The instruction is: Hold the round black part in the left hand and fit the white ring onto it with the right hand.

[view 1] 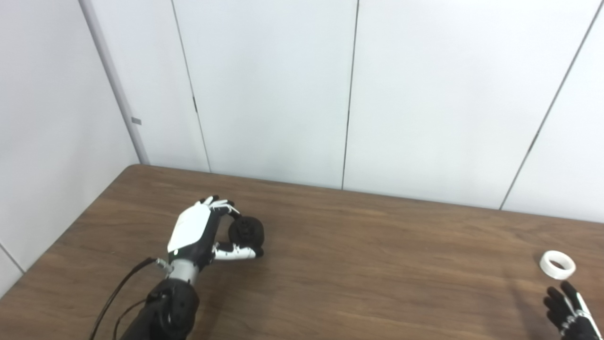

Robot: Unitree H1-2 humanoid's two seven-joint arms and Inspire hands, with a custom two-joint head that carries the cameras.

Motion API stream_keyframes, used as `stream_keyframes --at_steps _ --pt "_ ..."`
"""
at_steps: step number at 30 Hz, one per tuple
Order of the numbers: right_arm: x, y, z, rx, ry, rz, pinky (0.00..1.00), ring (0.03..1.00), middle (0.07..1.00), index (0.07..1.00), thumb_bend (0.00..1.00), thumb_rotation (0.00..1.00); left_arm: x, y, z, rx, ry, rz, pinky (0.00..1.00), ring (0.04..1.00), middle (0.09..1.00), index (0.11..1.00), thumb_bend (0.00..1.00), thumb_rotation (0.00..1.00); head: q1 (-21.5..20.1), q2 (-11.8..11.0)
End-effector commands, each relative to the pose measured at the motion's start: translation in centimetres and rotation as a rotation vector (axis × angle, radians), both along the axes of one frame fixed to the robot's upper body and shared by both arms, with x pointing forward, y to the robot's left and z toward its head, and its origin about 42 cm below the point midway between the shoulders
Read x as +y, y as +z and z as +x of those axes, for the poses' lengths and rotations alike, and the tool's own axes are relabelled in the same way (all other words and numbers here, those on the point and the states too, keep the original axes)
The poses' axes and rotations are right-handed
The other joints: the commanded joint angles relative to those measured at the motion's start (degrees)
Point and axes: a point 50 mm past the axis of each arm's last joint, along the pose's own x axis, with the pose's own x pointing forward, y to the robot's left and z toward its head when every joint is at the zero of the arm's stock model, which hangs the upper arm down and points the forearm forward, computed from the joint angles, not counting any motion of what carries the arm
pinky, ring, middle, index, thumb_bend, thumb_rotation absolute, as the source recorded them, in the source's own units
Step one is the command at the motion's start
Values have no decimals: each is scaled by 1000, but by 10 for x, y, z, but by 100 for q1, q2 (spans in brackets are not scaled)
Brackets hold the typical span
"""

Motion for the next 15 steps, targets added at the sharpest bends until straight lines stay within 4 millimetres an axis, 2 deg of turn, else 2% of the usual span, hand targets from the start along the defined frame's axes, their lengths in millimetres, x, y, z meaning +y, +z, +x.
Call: stream_keyframes --at_steps 1,8,15 --pt "8 -23 -16 73 -9 41 971 950 958 981 576 975 -10 21 -1 -88 -59 39 1000 951 842 488 518 53 -7 14" --pt "15 -22 -13 57 1 35 937 937 949 967 575 931 -39 13 -26 -106 -144 20 1000 945 842 487 519 54 -372 160" --pt "29 -14 -7 57 2 35 955 947 950 963 579 914 -74 6 -54 -89 -231 -17 1000 952 851 488 516 58 -752 450"
